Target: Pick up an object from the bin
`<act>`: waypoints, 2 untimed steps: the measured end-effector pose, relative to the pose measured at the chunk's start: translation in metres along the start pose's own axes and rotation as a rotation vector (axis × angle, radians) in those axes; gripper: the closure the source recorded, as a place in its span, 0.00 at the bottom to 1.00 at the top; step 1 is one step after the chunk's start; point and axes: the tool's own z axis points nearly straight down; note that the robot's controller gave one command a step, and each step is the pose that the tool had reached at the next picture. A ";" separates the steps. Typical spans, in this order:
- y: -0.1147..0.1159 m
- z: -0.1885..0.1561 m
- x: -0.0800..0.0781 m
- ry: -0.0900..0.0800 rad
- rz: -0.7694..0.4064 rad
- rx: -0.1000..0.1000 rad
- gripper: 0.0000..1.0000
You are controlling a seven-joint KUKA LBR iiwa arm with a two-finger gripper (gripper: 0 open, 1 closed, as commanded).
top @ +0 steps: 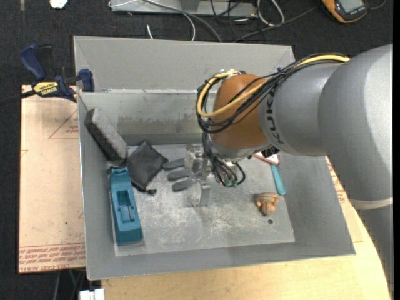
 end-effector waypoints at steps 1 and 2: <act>0.003 0.000 0.001 -0.001 -0.024 0.000 0.00; 0.006 0.000 -0.001 -0.004 -0.127 -0.001 0.00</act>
Offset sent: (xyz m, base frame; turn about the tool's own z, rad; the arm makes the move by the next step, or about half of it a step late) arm 0.0004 0.0052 -0.0009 -0.1332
